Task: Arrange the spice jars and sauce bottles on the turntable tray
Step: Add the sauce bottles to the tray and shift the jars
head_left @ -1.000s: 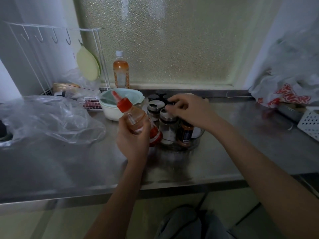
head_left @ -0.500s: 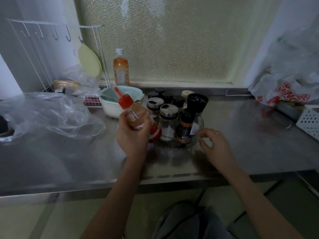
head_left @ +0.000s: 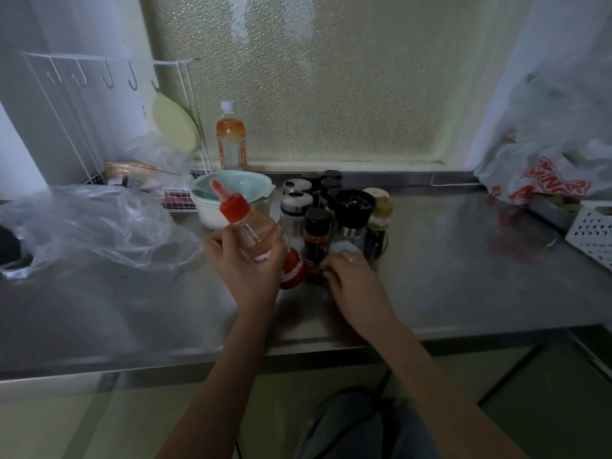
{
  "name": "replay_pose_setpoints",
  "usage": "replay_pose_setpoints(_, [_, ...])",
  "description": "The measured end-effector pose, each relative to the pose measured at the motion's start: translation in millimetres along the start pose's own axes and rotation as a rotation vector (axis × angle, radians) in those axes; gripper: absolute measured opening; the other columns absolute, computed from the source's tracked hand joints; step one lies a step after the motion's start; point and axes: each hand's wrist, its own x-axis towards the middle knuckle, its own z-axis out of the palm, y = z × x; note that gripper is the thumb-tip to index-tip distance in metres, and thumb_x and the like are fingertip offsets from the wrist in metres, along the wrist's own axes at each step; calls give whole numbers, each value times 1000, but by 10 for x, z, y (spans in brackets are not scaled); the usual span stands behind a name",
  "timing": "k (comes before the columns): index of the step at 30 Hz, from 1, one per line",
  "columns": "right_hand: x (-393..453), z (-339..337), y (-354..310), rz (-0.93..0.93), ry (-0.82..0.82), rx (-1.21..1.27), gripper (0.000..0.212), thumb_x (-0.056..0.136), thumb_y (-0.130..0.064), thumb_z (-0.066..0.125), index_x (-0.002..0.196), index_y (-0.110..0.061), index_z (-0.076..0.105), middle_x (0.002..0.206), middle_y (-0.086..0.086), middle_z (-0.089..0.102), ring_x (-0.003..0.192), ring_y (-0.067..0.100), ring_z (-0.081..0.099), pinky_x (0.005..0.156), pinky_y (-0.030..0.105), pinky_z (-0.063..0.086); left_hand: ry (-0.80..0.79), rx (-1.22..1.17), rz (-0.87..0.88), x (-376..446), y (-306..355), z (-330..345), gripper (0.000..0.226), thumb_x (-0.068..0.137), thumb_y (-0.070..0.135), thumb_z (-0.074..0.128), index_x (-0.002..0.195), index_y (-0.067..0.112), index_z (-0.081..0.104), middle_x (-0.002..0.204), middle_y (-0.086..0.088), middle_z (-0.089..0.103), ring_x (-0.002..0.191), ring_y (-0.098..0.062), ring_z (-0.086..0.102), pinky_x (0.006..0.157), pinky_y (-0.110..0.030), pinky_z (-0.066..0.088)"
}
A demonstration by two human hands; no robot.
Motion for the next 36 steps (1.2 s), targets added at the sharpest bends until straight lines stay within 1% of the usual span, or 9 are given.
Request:
replay_pose_setpoints(3, [35, 30, -134, 62, 23, -3, 18, 92, -14, 47, 101, -10, 62, 105, 8, 61, 97, 21, 56, 81, 33, 49, -108, -19, 32, 13, -35, 27, 47, 61, 42, 64, 91, 7, 54, 103, -7, 38, 96, -15, 42, 83, -11, 41])
replay_pose_setpoints(8, [186, -51, -346, 256, 172, 58, 26, 93, -31, 49, 112, -15, 49, 99, 6, 65, 86, 22, 63, 66, 31, 51, -257, -105, 29, 25, -48, 56, 29, 64, 42, 63, 87, 26, 56, 103, -7, 43, 97, -19, 49, 85, -22, 45])
replay_pose_setpoints(13, [336, 8, -386, 330, 120, 64, 40, 88, -40, 54, 117, -13, 50, 101, 11, 67, 94, 28, 64, 79, 42, 54, -561, -324, -220, 90, -148, -3, 42, 65, 39, 67, 101, 18, 62, 112, -23, 58, 98, -37, 62, 84, -51, 53])
replay_pose_setpoints(16, [365, -5, -401, 317, 98, 101, 21, 90, -22, 52, 107, -10, 55, 92, 9, 67, 85, 25, 64, 70, 36, 52, -751, -557, -460, 63, -53, -62, 53, 63, 37, 65, 107, 10, 58, 95, -19, 64, 79, -26, 66, 69, -35, 55])
replay_pose_setpoints(19, [318, -31, -416, 201, 101, 164, 30, 91, -14, 50, 121, -12, 53, 99, 9, 70, 87, 22, 66, 73, 32, 53, -881, -695, -755, -1, 98, -162, 67, 39, 41, 79, 94, 5, 64, 69, -8, 70, 60, -19, 67, 55, -28, 56])
replay_pose_setpoints(24, [328, -109, -442, 110, 120, 392, 33, 89, -23, 57, 121, -15, 57, 110, 5, 68, 94, 11, 59, 78, 16, 42, -825, -838, -817, -3, 143, -241, 64, 12, 53, 86, 62, 13, 76, 63, -6, 72, 56, -17, 68, 52, -25, 56])
replay_pose_setpoints(28, [375, -122, -469, -25, 87, 300, 29, 91, -23, 55, 118, -15, 63, 103, 5, 58, 90, 11, 53, 76, 25, 46, -737, -1010, -800, 103, 89, -171, 60, 16, 48, 89, 64, 14, 77, 67, -2, 72, 61, -13, 69, 58, -24, 57])
replay_pose_setpoints(32, [494, -382, -233, 103, 416, 3, 41, 86, -41, 59, 122, -21, 58, 113, 9, 54, 103, 25, 49, 85, 35, 43, -681, -1081, -693, 157, 41, -176, 57, 34, 53, 84, 80, 21, 78, 81, 0, 74, 76, -15, 69, 72, -30, 56])
replay_pose_setpoints(36, [609, -482, -19, 281, 200, -260, 76, 79, -60, 56, 141, -22, 32, 132, 16, 47, 119, 34, 38, 94, 42, 34, -597, -1134, -676, 204, -10, -167, 60, 43, 53, 82, 93, 21, 73, 88, -1, 70, 81, -19, 66, 73, -36, 55])
